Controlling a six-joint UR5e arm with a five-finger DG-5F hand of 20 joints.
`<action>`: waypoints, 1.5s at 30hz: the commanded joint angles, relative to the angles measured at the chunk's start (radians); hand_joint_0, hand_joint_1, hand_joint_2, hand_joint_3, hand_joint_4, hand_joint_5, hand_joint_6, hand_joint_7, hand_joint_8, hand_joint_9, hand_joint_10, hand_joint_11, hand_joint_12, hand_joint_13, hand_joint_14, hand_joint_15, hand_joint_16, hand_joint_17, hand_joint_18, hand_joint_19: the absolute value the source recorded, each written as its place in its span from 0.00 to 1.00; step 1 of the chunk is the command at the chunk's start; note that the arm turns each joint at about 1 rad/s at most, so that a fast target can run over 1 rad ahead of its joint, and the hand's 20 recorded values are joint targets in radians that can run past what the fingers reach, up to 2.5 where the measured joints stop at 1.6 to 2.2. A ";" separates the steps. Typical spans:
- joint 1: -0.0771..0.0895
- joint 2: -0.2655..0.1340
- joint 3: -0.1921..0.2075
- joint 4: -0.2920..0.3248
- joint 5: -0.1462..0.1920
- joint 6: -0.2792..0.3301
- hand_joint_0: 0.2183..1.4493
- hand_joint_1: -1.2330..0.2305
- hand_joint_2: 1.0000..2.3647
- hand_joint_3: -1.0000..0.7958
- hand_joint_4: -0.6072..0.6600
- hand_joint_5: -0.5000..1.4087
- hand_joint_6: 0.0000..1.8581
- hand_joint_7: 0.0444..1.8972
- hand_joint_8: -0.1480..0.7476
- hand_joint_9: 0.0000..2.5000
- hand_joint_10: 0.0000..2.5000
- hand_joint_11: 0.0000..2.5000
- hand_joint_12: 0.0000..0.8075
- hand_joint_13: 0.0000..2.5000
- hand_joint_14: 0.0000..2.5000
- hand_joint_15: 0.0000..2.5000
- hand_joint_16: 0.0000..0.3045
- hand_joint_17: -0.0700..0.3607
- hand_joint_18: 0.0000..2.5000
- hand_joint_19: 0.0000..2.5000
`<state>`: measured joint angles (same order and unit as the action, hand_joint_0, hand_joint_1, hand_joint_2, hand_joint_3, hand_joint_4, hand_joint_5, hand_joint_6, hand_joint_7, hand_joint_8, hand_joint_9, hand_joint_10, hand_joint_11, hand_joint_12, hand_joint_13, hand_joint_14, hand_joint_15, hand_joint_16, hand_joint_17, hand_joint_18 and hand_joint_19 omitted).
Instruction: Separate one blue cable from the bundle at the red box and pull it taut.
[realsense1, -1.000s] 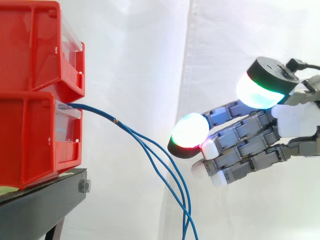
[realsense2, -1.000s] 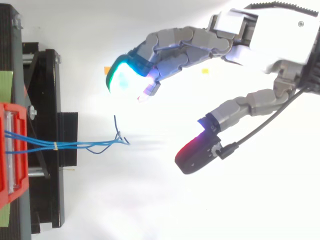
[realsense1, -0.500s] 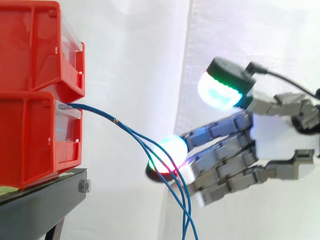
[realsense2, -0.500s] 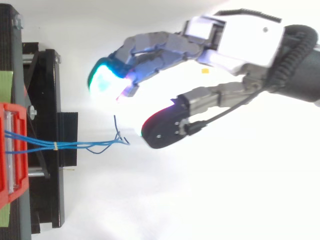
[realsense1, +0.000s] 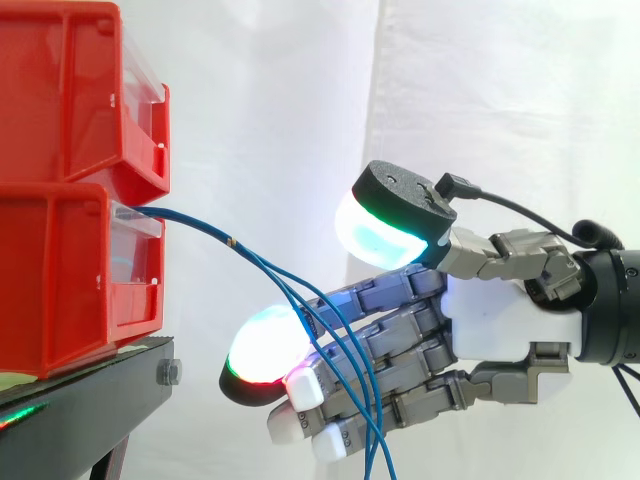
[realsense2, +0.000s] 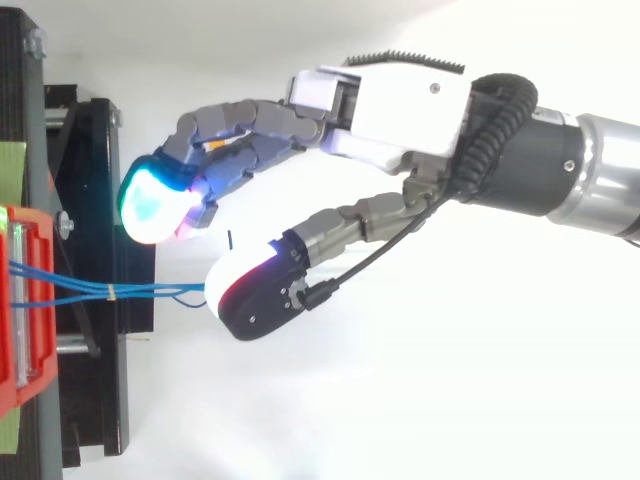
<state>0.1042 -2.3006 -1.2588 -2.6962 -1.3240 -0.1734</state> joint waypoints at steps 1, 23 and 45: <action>0.003 -0.010 0.012 0.010 -0.017 0.021 0.25 0.33 0.00 0.28 0.71 0.19 0.27 0.50 0.51 0.27 0.01 0.25 0.49 0.20 0.01 0.15 0.17 0.43 0.15 0.20; 0.002 -0.054 0.047 0.068 -0.057 0.081 0.30 0.36 0.00 0.28 0.67 0.19 0.27 0.57 0.50 0.29 0.01 0.27 0.48 0.22 0.01 0.17 0.16 0.42 0.18 0.23; 0.002 -0.056 0.048 0.102 -0.083 0.158 0.31 0.37 0.00 0.28 0.65 0.19 0.27 0.59 0.49 0.30 0.01 0.29 0.48 0.24 0.01 0.18 0.16 0.42 0.20 0.24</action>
<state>0.1059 -2.3555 -1.2112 -2.5983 -1.4054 -0.0151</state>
